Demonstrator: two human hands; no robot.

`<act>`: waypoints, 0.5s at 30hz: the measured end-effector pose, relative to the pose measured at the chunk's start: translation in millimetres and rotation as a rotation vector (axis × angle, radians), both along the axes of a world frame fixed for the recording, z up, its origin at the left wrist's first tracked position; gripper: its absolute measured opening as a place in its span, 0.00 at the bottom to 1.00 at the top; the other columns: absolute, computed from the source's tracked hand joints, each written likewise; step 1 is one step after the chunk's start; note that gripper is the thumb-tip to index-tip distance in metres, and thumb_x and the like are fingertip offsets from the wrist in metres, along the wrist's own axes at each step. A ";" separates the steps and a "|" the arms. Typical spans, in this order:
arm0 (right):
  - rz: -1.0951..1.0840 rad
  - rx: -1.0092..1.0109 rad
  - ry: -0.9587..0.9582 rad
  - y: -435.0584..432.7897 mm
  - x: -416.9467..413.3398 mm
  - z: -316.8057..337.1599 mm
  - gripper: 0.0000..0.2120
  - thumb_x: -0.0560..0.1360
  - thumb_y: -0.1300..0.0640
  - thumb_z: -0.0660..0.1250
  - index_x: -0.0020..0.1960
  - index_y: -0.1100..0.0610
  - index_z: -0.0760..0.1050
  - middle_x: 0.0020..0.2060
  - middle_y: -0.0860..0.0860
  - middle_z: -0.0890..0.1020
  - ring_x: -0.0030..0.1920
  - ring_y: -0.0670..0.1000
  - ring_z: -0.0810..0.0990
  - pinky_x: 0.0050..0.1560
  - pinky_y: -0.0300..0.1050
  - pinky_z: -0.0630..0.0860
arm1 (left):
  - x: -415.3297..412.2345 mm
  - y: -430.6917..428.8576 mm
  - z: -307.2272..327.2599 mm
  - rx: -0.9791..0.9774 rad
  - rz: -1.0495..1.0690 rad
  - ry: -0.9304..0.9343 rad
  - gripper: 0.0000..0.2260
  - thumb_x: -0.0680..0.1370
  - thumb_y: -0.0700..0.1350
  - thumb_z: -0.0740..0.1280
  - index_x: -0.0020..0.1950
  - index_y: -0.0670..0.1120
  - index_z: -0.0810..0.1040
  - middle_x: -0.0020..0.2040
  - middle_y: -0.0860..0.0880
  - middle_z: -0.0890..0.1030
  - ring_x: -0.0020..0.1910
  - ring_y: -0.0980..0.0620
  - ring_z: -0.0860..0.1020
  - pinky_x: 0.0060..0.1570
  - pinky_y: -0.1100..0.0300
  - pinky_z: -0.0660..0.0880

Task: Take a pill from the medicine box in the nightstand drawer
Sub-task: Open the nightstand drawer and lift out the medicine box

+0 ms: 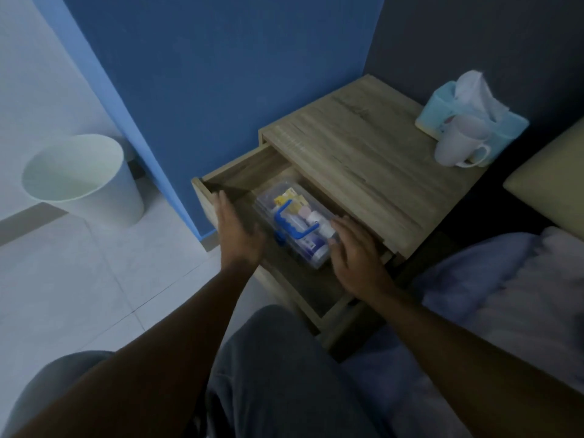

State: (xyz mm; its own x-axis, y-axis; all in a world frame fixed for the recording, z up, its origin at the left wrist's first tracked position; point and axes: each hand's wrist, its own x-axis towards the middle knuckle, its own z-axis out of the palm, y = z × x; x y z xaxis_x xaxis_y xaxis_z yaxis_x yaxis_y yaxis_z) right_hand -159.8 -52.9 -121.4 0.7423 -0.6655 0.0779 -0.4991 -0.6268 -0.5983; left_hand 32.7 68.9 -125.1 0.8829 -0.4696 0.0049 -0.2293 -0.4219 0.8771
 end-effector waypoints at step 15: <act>-0.866 0.556 -0.152 0.3 63.6 -34.2 0.20 0.80 0.50 0.63 0.70 0.53 0.69 0.65 0.57 0.76 0.60 0.54 0.80 0.52 0.48 0.81 | 59.1 -75.6 -22.5 0.334 -0.316 0.261 0.23 0.80 0.46 0.63 0.74 0.46 0.64 0.68 0.41 0.72 0.64 0.43 0.75 0.57 0.49 0.76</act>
State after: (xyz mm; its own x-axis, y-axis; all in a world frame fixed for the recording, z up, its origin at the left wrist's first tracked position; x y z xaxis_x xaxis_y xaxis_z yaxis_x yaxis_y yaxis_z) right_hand -96.2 -52.7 -155.6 0.0008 -0.9366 -0.3503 -0.5415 0.2941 -0.7876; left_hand 91.8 -6.7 -147.7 0.6495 -0.6515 -0.3921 -0.1824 -0.6341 0.7514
